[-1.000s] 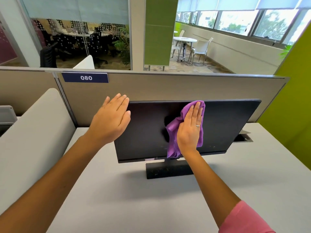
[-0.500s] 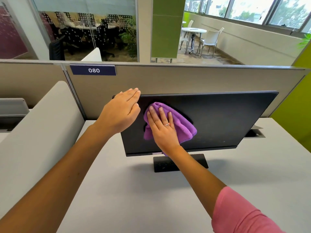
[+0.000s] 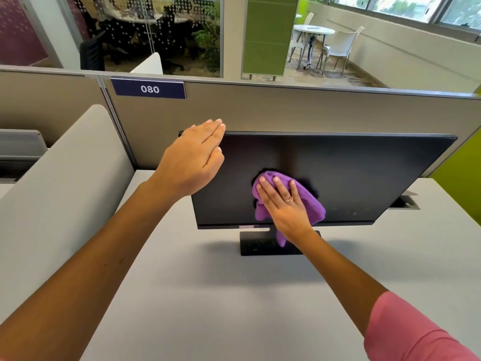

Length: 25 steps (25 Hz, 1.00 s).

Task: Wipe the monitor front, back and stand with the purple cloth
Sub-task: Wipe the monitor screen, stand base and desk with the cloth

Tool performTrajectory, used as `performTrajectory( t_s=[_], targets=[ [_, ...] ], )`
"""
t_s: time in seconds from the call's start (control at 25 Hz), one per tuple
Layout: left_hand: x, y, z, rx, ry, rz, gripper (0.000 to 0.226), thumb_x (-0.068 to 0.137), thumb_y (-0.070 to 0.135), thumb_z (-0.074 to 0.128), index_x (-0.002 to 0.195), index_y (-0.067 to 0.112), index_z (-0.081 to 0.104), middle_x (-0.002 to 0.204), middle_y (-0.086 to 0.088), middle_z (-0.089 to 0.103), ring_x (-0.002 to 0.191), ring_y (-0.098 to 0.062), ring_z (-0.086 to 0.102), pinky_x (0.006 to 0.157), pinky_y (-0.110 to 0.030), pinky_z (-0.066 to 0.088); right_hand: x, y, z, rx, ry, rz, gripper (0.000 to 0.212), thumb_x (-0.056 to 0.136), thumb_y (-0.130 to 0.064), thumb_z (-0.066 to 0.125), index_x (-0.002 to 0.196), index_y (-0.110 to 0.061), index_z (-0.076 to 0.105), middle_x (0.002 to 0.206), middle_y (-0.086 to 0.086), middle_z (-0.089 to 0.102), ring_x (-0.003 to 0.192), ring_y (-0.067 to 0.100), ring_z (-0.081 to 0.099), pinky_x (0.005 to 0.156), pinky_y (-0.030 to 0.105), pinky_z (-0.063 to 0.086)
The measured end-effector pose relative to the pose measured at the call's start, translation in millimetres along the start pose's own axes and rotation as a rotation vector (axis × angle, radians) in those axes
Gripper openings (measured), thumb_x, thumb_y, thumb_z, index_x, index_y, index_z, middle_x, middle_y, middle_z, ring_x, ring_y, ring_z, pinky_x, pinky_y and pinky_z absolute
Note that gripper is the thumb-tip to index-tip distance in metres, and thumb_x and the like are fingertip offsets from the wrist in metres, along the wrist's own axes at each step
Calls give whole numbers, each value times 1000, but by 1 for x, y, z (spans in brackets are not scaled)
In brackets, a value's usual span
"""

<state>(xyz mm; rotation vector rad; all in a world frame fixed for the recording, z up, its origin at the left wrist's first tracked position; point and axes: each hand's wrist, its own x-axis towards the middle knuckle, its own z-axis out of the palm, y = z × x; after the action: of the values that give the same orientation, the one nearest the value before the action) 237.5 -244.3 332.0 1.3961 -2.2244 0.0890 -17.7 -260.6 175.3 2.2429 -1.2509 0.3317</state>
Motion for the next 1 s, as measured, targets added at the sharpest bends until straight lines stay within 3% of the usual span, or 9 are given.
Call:
performTrajectory(
  t_s=[0.12,0.2,0.36,0.52,0.64,0.76,1.0],
  targets=[
    [-1,-2,1,-2,12,5,57,93,29,22,146,10,33,153,-5,32,143,-17,25,115,-24,9,28,-12,-12,71,138,75,91,85,-16,60,149,-14,-4,158,1,-7,144,24,-16,116,49,-6],
    [-2,-3,1,0,18,5,56,94,28,23,146,9,33,153,-6,32,143,-17,25,115,-24,10,40,-29,-10,80,160,14,82,87,-13,54,149,-14,0,157,0,-2,143,24,-17,116,49,-9],
    [-3,-3,3,7,43,16,56,94,28,24,145,9,34,152,-6,33,142,-18,26,115,-25,11,35,-65,21,-59,9,-244,81,83,-12,45,149,-15,-3,156,-4,-9,143,25,-20,114,47,-17],
    [-2,-2,6,-3,98,14,58,93,32,20,142,9,40,148,-6,40,139,-19,33,114,-26,16,2,-73,56,-171,-170,-371,84,83,-11,55,149,-13,4,158,-2,-2,145,22,-5,118,46,-4],
    [-1,-1,9,9,135,17,57,93,31,22,139,7,45,143,-8,47,135,-22,40,113,-28,20,-24,-53,62,-168,-237,-362,90,82,-6,57,147,-12,-4,156,1,-12,143,23,-12,115,46,-10],
    [0,3,14,102,137,39,55,95,31,24,141,7,42,144,-9,45,136,-24,38,115,-33,18,-46,-21,58,-155,-198,-282,100,75,-1,59,148,-10,-7,158,1,-13,144,25,-15,116,47,-12],
    [2,6,22,200,128,20,56,97,33,24,146,9,34,151,-7,35,142,-22,26,118,-39,11,-58,34,31,-39,-42,-32,109,68,-4,69,150,-16,-2,158,-4,-14,145,24,-10,116,48,1]
  ],
)
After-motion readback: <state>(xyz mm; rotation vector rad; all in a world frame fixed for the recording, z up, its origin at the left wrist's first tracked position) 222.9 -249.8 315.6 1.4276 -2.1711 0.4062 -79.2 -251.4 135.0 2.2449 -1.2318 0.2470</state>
